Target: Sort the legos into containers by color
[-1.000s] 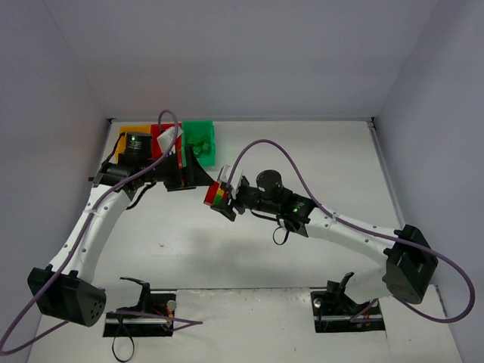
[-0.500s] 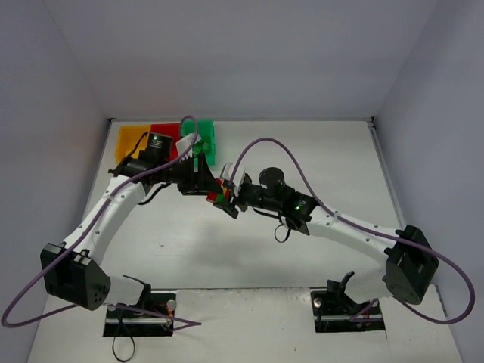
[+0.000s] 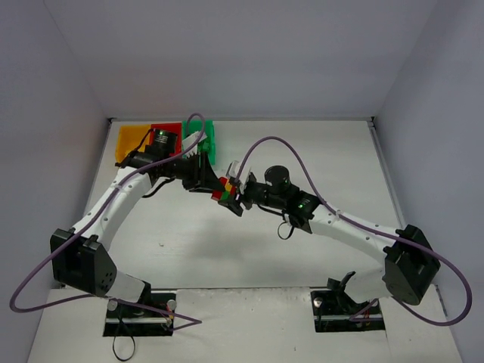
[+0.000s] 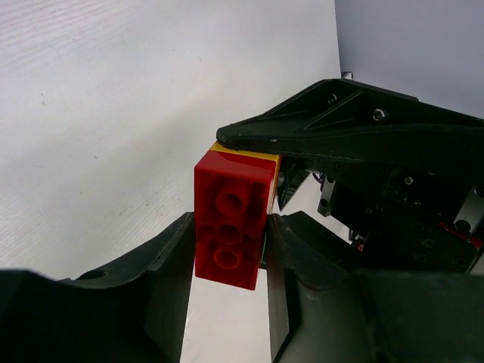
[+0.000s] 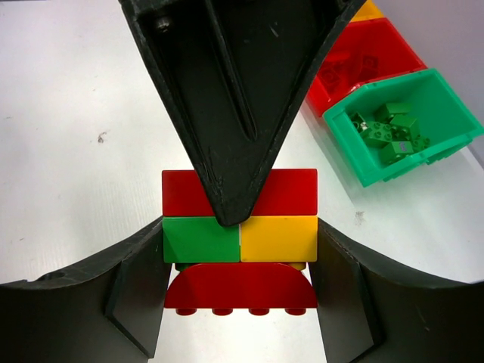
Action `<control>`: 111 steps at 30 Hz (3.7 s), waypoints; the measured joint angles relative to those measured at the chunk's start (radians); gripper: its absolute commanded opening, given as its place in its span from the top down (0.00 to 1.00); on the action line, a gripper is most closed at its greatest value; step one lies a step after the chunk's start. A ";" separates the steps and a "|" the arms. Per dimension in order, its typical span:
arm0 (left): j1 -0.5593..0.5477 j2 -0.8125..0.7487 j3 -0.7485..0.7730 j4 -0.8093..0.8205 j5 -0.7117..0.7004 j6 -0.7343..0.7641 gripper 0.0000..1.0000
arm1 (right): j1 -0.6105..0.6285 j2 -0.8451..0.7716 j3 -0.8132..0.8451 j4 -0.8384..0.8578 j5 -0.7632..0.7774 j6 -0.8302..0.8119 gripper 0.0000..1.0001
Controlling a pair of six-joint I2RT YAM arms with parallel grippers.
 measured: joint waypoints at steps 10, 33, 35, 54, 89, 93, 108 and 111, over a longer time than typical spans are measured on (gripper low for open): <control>0.011 0.051 0.051 -0.008 0.087 0.029 0.92 | -0.040 -0.035 -0.056 0.078 -0.042 0.000 1.00; 0.216 0.255 0.325 -0.064 -0.425 0.113 0.90 | -0.121 -0.042 -0.130 -0.048 -0.021 -0.003 1.00; 0.238 0.330 0.389 -0.046 -0.542 0.117 0.84 | -0.121 -0.042 -0.130 -0.057 -0.019 -0.004 1.00; 0.285 0.668 0.633 -0.007 -0.751 0.142 0.32 | -0.121 -0.035 -0.020 -0.116 -0.021 -0.013 1.00; -0.104 -0.028 0.061 0.106 -0.101 -0.098 0.37 | -0.058 -0.054 0.069 -0.138 -0.169 -0.079 0.95; -0.105 -0.016 0.061 0.115 -0.101 -0.098 0.41 | -0.053 -0.057 0.069 -0.138 -0.174 -0.079 0.95; -0.108 -0.009 0.054 0.157 -0.091 -0.111 0.61 | -0.051 -0.059 0.069 -0.138 -0.163 -0.078 0.93; -0.108 -0.006 0.043 0.170 -0.087 -0.113 0.72 | -0.051 -0.061 0.069 -0.146 -0.156 -0.077 0.93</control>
